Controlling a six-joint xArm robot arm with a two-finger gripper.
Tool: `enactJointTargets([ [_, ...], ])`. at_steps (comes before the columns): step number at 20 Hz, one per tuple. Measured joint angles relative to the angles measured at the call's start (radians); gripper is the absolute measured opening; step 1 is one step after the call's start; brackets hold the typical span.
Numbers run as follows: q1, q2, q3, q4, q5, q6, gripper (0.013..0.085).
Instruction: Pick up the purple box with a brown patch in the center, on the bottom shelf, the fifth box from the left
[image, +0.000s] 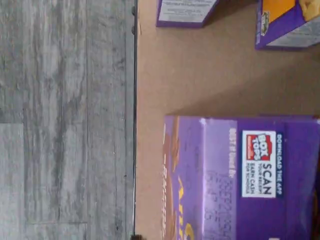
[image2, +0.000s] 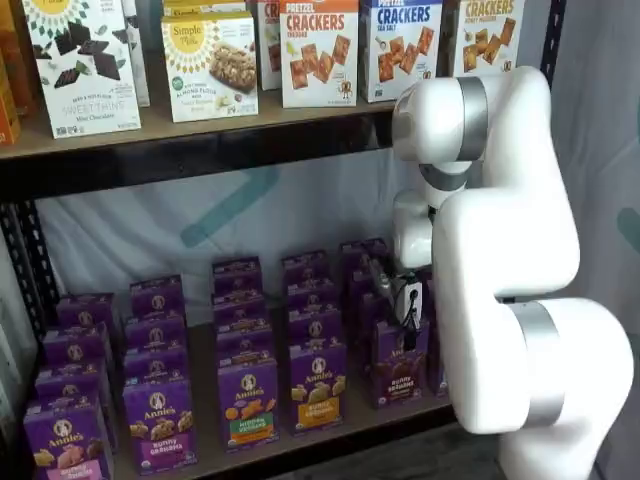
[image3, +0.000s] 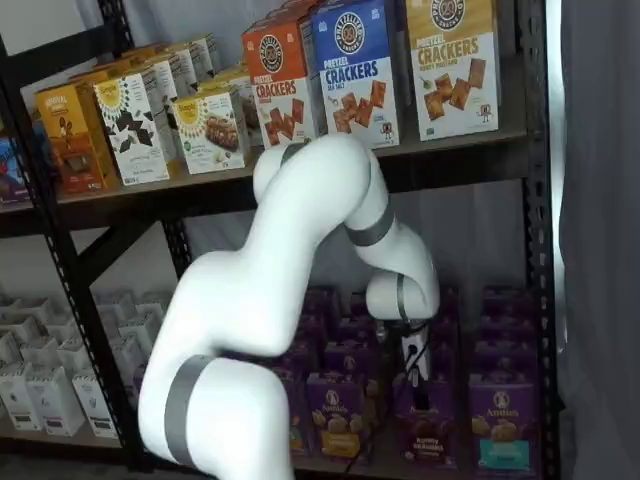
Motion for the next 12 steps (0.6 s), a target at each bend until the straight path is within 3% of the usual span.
enactJointTargets([
  [2, -0.001, 0.002, -0.002, -0.016, -0.001, 0.014, 0.077],
  [12, -0.003, 0.007, -0.005, -0.003, -0.009, 0.0, 0.057],
])
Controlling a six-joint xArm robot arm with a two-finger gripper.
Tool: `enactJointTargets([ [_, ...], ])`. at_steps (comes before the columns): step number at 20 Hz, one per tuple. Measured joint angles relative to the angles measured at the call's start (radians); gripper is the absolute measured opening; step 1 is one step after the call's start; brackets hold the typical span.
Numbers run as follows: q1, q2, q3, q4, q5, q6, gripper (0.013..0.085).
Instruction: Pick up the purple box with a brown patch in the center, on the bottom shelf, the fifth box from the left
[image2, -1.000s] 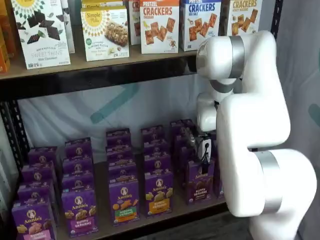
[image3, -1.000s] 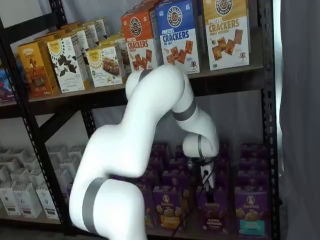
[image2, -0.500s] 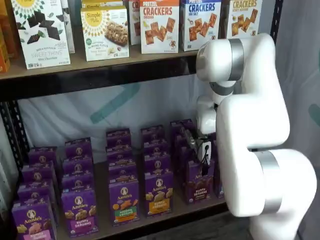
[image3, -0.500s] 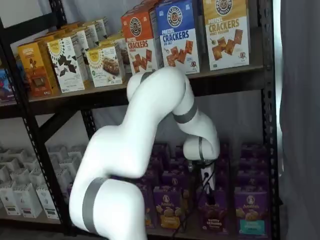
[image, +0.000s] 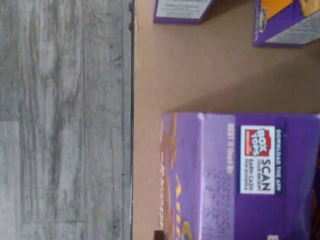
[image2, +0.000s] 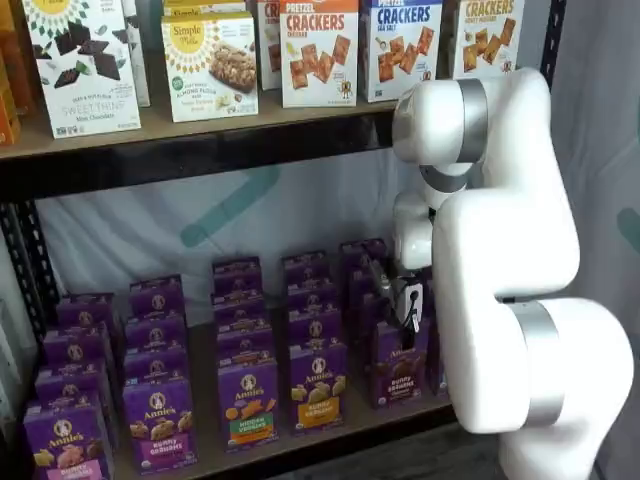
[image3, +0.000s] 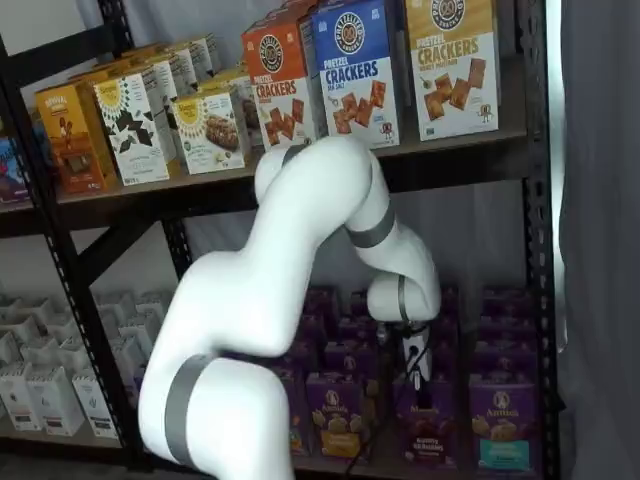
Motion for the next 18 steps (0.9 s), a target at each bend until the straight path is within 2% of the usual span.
enactJointTargets([
  [1, 0.0, 0.0, 0.0, 0.003, -0.001, -0.003, 0.053],
  [4, 0.0, 0.0, 0.001, 0.002, -0.003, -0.002, 0.049],
  [5, 0.0, 0.0, 0.002, 0.001, -0.004, -0.001, 0.045],
  [12, 0.0, -0.003, 0.005, -0.006, -0.004, 0.005, 0.045],
  [15, 0.001, -0.004, 0.002, -0.011, 0.005, 0.011, 0.037],
  [18, 0.003, -0.004, 0.003, -0.007, 0.005, 0.01, 0.033],
])
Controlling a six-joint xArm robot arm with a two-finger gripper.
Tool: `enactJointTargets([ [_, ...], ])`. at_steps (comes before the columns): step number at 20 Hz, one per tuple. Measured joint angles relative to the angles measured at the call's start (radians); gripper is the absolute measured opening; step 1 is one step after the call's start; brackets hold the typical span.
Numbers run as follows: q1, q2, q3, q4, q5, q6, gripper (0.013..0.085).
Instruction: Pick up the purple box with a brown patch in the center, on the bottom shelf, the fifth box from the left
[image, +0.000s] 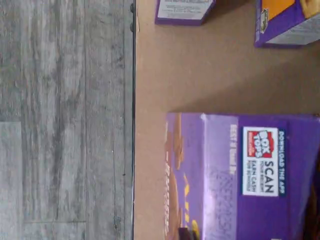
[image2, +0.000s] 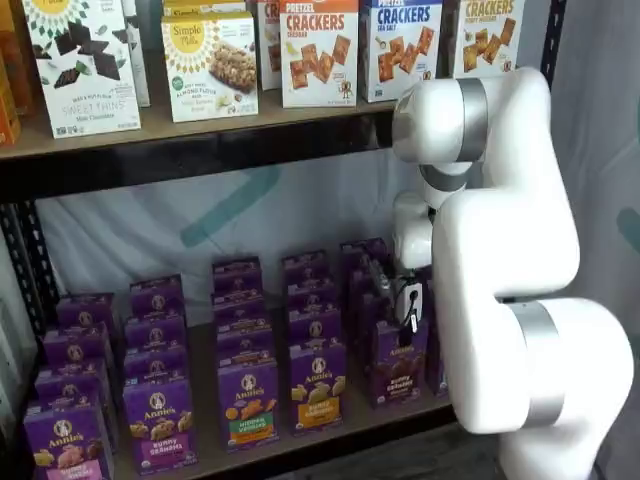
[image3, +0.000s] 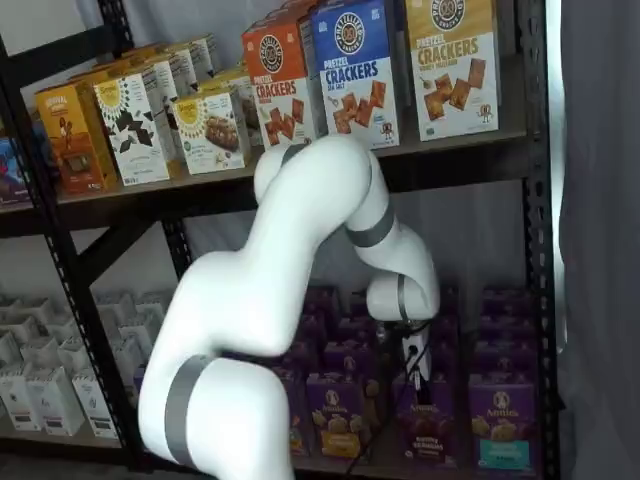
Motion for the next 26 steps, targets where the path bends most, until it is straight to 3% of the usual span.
enactJointTargets([
  [1, 0.001, 0.0, 0.0, 0.0, 0.0, 0.0, 0.029],
  [4, 0.003, -0.003, -0.005, 0.022, 0.024, -0.017, 0.029],
  [11, 0.005, -0.029, 0.025, 0.011, 0.039, -0.005, 0.029],
  [17, 0.01, -0.089, 0.119, 0.089, -0.009, -0.071, 0.029],
  [22, 0.016, -0.159, 0.223, 0.193, -0.048, -0.161, 0.029],
  [24, 0.017, -0.188, 0.26, 0.203, -0.05, -0.169, 0.029],
  [26, 0.019, -0.214, 0.294, 0.18, -0.046, -0.145, 0.029],
])
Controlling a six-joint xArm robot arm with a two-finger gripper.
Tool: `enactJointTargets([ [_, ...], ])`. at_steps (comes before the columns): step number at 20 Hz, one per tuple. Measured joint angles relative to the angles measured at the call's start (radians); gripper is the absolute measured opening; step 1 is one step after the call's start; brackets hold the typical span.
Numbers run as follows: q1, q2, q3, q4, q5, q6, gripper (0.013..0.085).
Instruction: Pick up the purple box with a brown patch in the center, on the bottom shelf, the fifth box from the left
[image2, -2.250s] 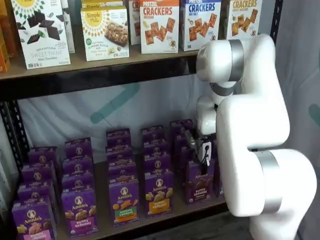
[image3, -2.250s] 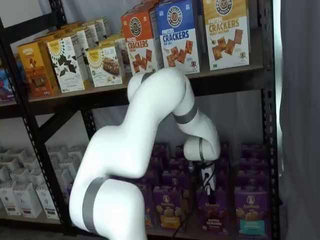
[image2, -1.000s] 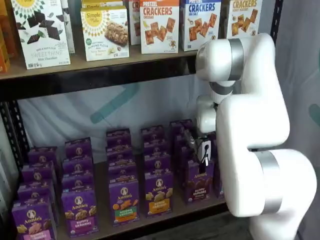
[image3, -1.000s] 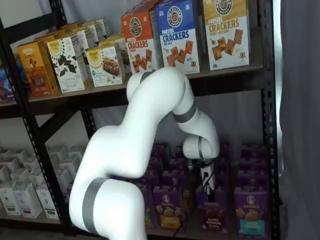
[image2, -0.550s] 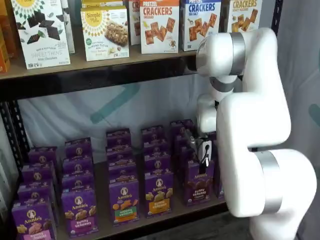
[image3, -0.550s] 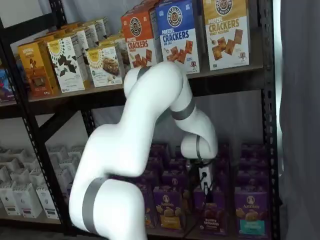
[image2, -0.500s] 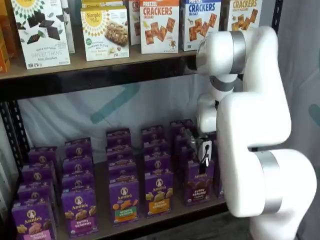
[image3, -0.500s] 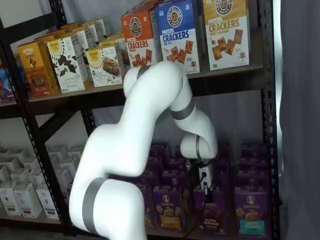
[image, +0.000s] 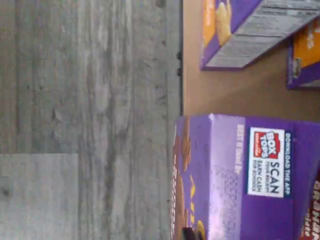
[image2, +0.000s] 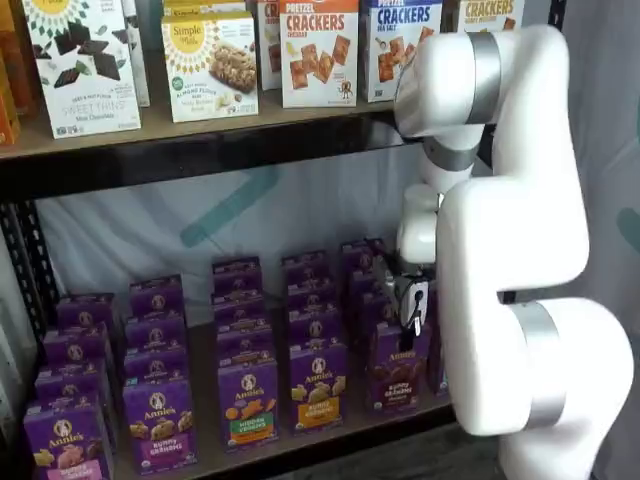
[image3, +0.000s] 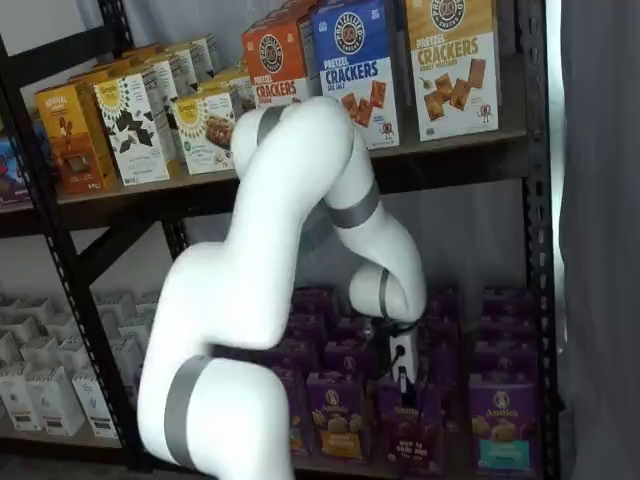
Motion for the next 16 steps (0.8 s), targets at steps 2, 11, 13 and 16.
enactJointTargets([
  [2, 0.006, -0.023, 0.024, -0.037, 0.024, 0.041, 0.029],
  [11, 0.069, -0.112, 0.126, -0.032, 0.091, 0.1, 0.029],
  [13, 0.08, -0.135, 0.154, -0.017, 0.096, 0.097, 0.029],
  [16, 0.095, -0.172, 0.203, 0.012, 0.088, 0.084, 0.029],
])
